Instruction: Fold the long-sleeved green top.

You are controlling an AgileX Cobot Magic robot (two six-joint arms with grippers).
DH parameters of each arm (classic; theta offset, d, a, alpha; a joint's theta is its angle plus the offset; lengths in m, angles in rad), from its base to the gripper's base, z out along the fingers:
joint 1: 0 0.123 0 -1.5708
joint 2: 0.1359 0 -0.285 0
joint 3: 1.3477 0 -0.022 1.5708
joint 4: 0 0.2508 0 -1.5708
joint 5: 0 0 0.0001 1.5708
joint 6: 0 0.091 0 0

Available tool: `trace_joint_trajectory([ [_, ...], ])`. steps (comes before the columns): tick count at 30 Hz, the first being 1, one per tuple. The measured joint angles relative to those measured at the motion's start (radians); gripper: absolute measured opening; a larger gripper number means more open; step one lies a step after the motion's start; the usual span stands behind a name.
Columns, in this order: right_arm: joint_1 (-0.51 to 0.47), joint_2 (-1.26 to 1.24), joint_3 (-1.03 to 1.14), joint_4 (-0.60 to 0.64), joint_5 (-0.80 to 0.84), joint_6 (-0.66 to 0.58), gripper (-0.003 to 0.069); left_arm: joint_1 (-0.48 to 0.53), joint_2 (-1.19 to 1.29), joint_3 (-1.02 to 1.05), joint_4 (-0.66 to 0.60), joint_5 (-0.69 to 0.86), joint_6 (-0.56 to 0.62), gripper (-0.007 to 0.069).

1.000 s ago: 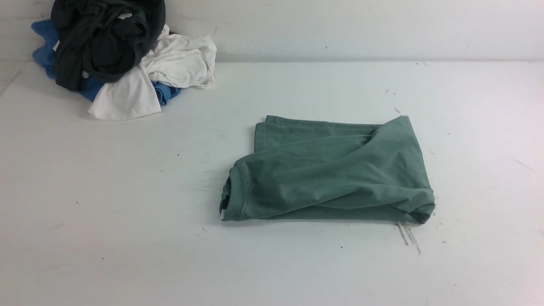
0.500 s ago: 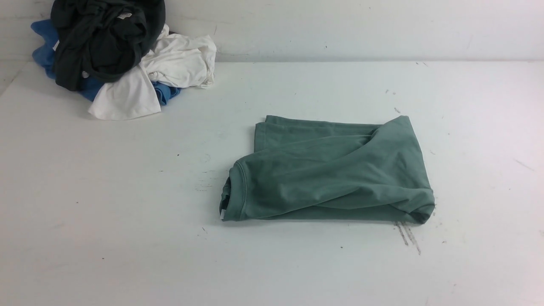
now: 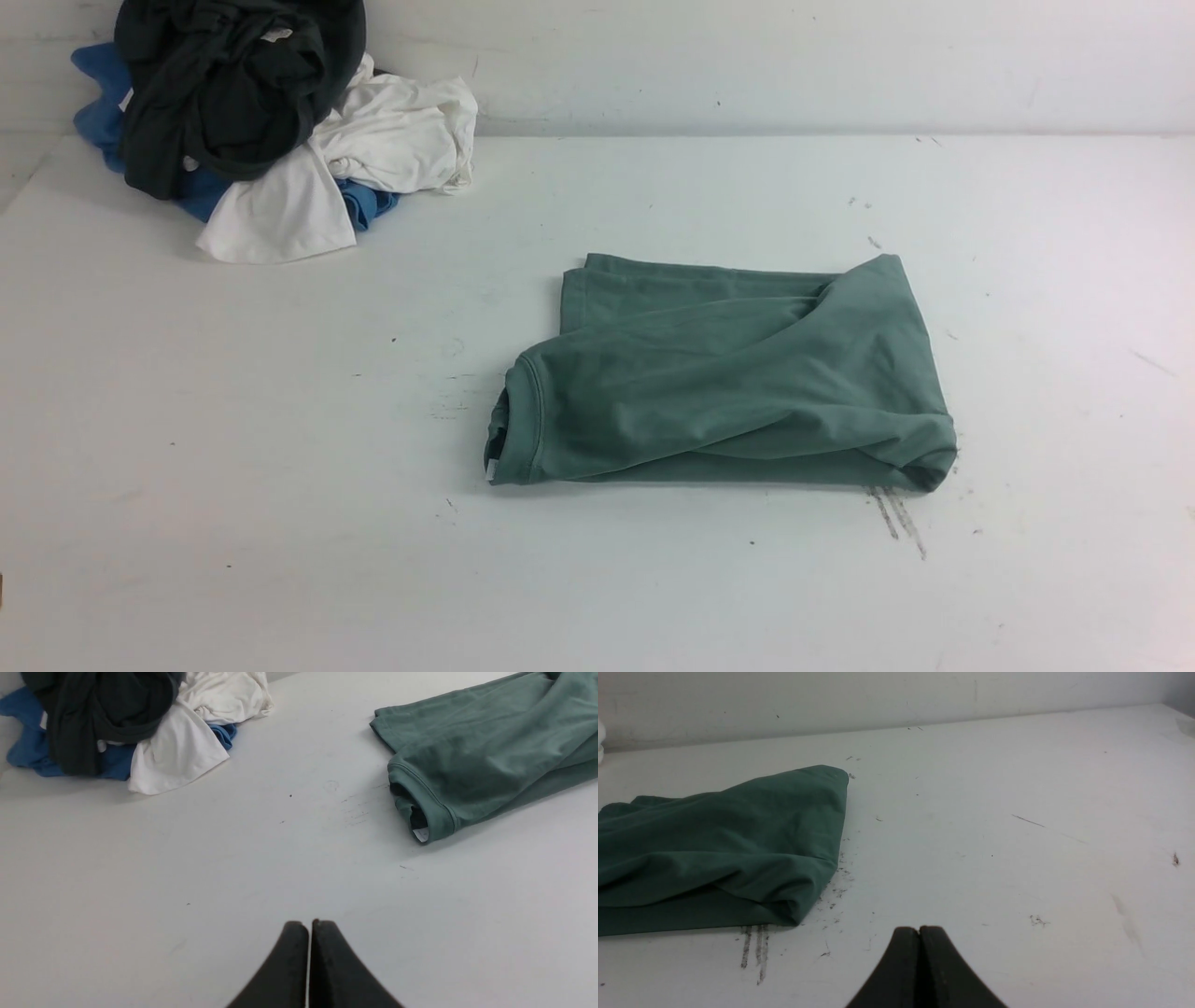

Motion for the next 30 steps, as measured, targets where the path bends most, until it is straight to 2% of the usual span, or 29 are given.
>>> trace_joint_trajectory([
  [6, 0.0, 0.0, 0.0, 0.0, 0.0, 0.0, -0.0015, 0.236, -0.105, 0.194, -0.164, -0.309, 0.061, -0.0007],
  [11, 0.0, 0.0, 0.0, -0.001, 0.0, 0.0, -0.0015, 0.355, -0.19, 0.35, -0.21, -0.397, 0.096, -0.0007],
  [16, 0.0, 0.0, 0.0, -0.001, 0.001, 0.0, -0.0015, 0.396, -0.205, 0.44, -0.222, -0.399, 0.096, -0.0007],
  [19, 0.0, 0.0, 0.0, -0.001, 0.001, 0.0, -0.0015, 0.397, -0.205, 0.443, -0.249, -0.335, 0.096, -0.0007],
  [30, 0.0, 0.0, 0.0, -0.002, 0.001, 0.0, -0.0015, 0.398, -0.205, 0.443, -0.256, -0.329, 0.096, -0.0007],
])
